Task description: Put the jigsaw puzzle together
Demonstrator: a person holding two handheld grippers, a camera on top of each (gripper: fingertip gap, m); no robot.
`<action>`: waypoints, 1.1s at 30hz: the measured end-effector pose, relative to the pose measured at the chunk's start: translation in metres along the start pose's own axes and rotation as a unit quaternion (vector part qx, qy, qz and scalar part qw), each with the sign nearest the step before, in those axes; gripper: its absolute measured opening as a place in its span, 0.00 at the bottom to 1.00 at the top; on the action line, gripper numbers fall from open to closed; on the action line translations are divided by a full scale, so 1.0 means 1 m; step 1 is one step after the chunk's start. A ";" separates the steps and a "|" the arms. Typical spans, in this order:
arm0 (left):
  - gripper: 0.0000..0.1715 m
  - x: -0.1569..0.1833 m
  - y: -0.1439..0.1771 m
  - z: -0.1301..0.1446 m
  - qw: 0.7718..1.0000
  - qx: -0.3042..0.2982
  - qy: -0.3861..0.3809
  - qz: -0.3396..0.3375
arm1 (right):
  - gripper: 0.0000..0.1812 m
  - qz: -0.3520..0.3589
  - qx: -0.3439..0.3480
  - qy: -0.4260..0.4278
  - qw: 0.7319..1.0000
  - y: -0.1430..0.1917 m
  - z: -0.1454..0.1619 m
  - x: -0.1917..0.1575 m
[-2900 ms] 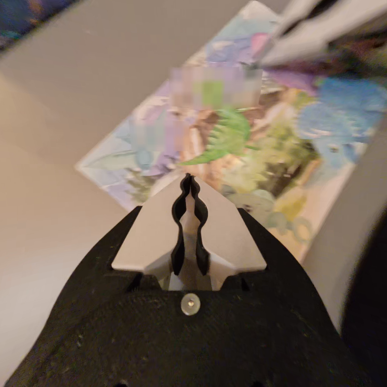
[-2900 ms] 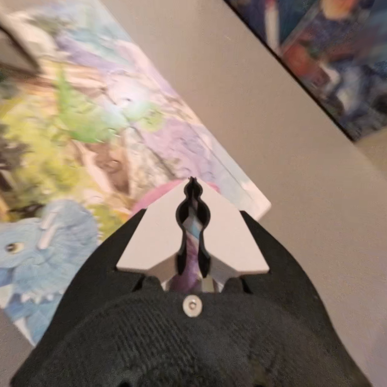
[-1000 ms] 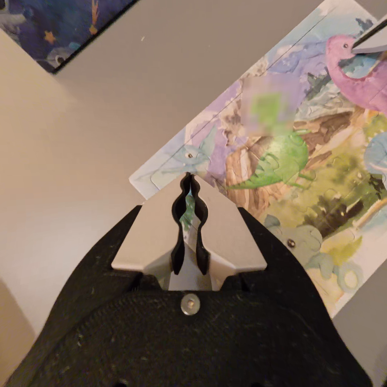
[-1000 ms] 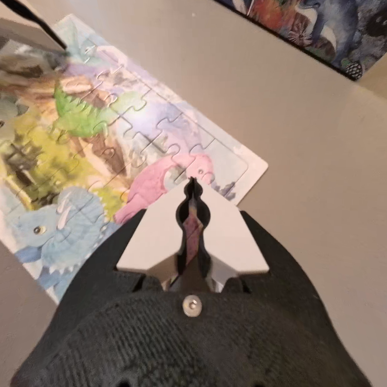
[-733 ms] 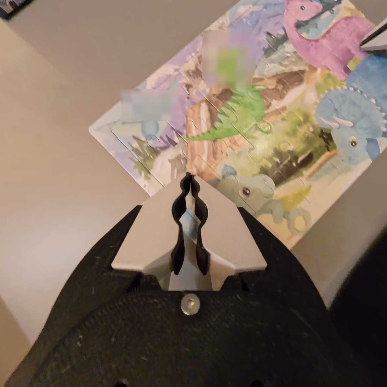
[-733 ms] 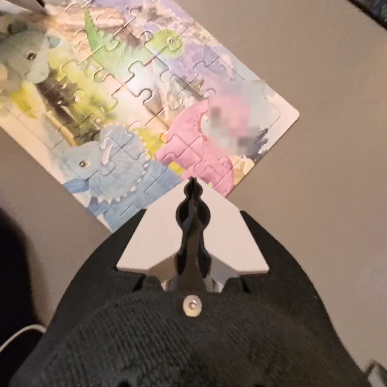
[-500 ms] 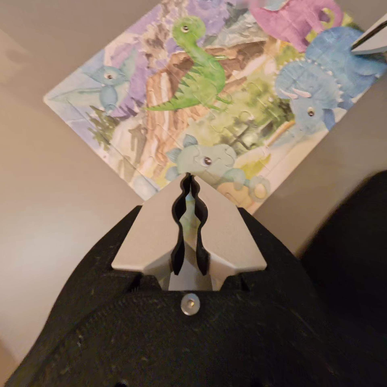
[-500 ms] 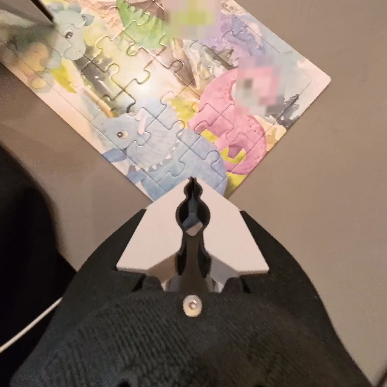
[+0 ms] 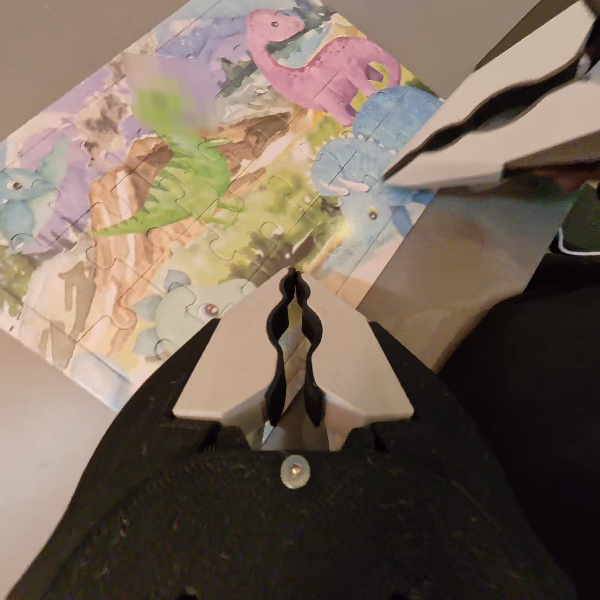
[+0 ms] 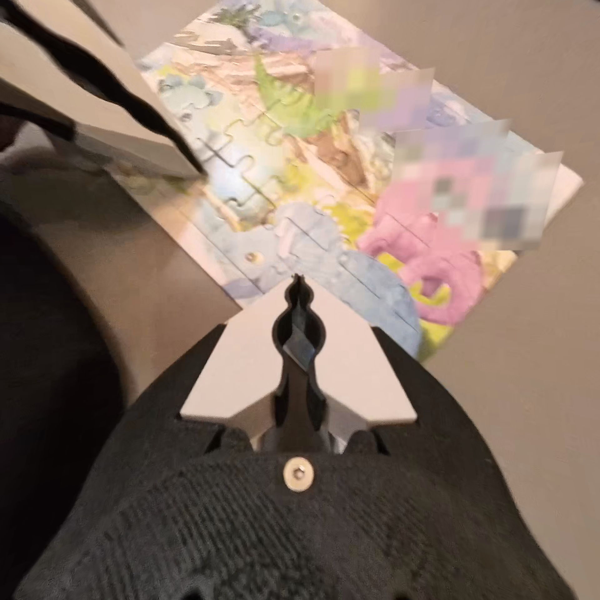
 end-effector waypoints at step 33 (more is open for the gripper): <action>0.00 -0.036 -0.025 -0.029 0.998 0.015 0.052 0.044 | 0.00 0.095 0.020 -0.049 0.994 -0.004 -0.018 0.085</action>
Point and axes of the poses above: each gripper's, where its closed fingertips meet, y back along the fingers, z out of its underside, x = y × z across the jaws, the point moved 7 cm from there along y, back along the fingers, and after that the axes turned 5 degrees about -z, right-handed, at the moved point
